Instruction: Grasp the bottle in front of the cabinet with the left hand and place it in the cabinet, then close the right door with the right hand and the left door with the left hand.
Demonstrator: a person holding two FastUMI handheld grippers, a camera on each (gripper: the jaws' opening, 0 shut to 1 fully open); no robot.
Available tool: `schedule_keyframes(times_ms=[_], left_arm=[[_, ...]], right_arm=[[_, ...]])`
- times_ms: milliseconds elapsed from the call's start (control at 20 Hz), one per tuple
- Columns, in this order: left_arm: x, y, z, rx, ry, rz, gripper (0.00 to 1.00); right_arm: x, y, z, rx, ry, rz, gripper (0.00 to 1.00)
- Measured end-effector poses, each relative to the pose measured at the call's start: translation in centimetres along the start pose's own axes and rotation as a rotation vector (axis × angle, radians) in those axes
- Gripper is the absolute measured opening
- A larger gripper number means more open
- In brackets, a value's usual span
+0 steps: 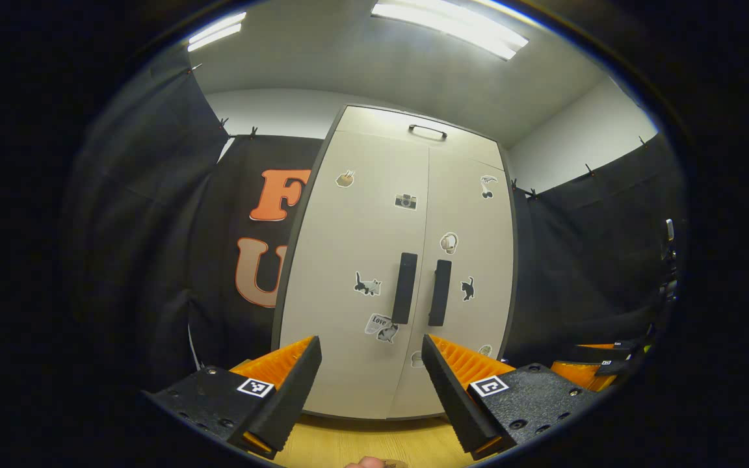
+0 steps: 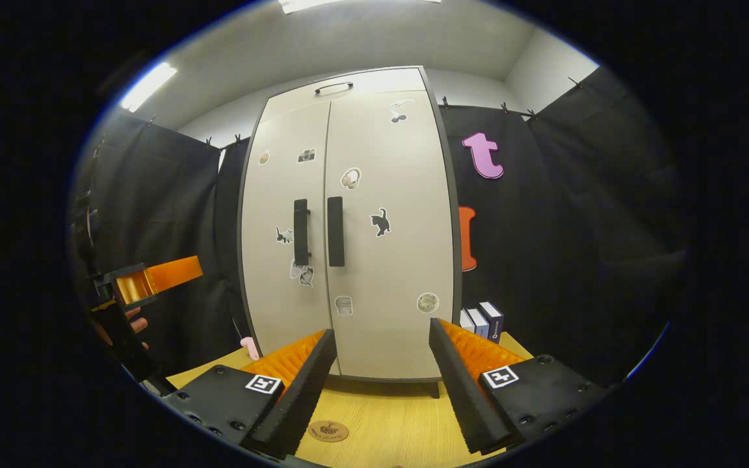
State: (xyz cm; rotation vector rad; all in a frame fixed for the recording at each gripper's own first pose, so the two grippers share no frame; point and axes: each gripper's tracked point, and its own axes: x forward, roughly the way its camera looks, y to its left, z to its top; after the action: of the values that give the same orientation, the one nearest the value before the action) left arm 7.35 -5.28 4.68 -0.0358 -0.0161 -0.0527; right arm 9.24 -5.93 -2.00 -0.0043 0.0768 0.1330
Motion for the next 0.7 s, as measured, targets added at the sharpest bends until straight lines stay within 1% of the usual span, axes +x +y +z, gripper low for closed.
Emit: schedule_keyframes(times_ms=[100,250,400,700], left_arm=[[-1.3,-0.2,-0.6,-0.005,0.008,-0.003,0.95],[-2.6,-0.4,-0.8,-0.011,-0.011,0.007,0.94],[-3.0,-0.7,-1.0,-0.014,-0.001,0.011,0.95],[-3.4,-1.3,-0.4,-0.004,-0.015,0.000,0.95]], right_arm=[[-0.4,0.6,-0.3,0.002,0.000,0.010,0.96],[-1.0,0.9,-0.4,-0.007,-0.017,0.006,0.96],[-1.4,1.1,-0.4,-0.022,-0.021,0.005,0.96],[-1.7,1.3,-0.1,-0.004,-0.030,0.011,0.96]])
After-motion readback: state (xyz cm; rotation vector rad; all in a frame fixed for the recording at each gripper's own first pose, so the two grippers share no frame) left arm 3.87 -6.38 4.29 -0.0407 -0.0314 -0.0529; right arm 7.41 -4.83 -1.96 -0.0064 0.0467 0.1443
